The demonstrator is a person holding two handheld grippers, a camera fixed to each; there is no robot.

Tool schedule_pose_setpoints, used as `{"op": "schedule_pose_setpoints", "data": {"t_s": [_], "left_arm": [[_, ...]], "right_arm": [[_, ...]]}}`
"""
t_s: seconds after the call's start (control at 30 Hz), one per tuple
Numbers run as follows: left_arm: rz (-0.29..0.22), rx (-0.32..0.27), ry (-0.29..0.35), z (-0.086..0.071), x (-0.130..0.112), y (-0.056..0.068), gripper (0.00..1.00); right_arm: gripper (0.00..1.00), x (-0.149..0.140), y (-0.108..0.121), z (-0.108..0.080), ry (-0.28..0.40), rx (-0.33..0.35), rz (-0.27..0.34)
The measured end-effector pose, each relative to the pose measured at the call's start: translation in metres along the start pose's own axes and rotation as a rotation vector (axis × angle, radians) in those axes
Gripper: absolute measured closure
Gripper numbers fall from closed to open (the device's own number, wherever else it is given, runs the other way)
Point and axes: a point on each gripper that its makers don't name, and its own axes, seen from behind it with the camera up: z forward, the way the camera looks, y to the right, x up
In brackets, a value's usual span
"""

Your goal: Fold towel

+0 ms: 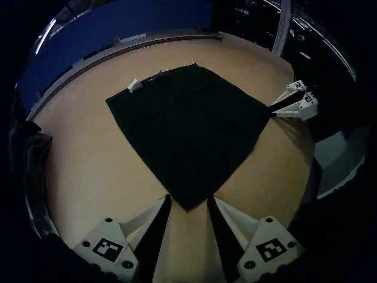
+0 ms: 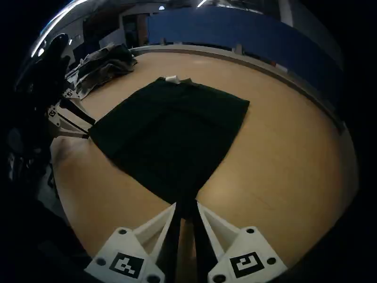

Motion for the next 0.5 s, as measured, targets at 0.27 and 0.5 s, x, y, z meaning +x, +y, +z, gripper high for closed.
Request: {"op": "schedule_pose_setpoints", "data": {"t_s": [0.27,0.5], "left_arm": [[0.016,0.017,-0.005,0.0016,0.0004,-0.0015,0.48],[0.043,0.038,-0.016,0.0034,0.0001,-0.0026,0.50]], "right_arm": [[0.83,0.0005,0.0004,-0.0001,0.000,0.001,0.001],[0.83,0.0008,0.0001,-0.0009,0.001,0.001,0.004]]}}
